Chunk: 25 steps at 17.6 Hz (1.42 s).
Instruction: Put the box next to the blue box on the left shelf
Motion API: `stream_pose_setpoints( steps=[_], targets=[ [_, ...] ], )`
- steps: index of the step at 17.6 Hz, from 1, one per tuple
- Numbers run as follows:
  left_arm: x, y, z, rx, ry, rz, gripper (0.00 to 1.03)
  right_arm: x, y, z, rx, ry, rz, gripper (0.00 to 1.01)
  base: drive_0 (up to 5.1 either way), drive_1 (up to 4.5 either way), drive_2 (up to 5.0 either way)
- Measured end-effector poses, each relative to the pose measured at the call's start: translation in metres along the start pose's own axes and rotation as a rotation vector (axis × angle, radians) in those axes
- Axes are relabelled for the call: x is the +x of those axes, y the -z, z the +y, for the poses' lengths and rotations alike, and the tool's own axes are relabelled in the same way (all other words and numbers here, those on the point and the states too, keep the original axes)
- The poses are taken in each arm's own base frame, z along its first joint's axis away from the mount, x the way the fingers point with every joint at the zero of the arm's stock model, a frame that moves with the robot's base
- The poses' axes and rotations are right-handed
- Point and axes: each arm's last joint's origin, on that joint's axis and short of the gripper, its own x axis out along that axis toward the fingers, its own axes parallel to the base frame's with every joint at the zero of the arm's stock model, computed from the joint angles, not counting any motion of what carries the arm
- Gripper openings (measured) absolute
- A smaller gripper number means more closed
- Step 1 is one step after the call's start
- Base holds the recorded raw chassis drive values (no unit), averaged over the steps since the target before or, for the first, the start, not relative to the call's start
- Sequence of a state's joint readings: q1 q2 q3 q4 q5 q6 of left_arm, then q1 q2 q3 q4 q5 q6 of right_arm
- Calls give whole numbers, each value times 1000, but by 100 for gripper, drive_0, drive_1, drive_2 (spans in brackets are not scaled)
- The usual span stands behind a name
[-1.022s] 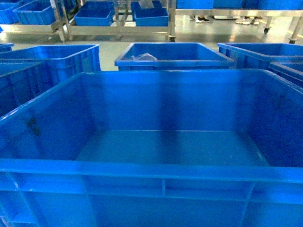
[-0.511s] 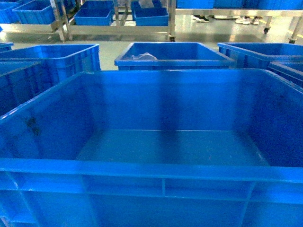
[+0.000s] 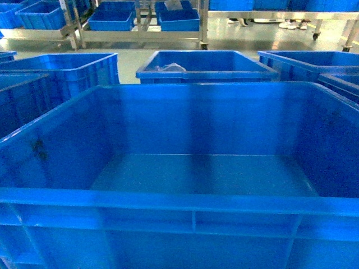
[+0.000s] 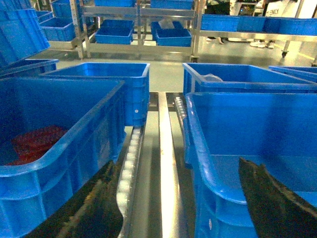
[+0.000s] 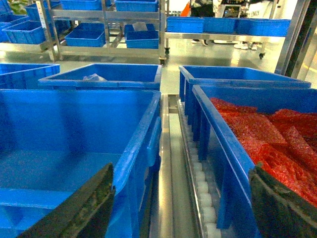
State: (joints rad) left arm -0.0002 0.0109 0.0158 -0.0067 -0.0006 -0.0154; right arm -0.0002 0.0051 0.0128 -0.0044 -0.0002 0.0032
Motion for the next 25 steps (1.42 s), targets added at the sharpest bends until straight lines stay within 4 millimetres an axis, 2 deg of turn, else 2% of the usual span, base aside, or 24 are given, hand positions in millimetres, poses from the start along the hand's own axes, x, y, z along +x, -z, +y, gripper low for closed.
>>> stream_pose_setpoints(
  steps=[2, 3, 25],
  targets=[
    [0, 0, 0, 0, 0, 0, 97, 0, 0, 0, 1, 0, 0, 100, 0, 0, 0],
    [0, 0, 0, 2, 0, 0, 98, 0, 0, 0, 0, 0, 0, 97, 0, 0, 0],
    [0, 0, 0, 2, 0, 0, 98, 0, 0, 0, 0, 0, 0, 98, 0, 0, 0]
  ],
)
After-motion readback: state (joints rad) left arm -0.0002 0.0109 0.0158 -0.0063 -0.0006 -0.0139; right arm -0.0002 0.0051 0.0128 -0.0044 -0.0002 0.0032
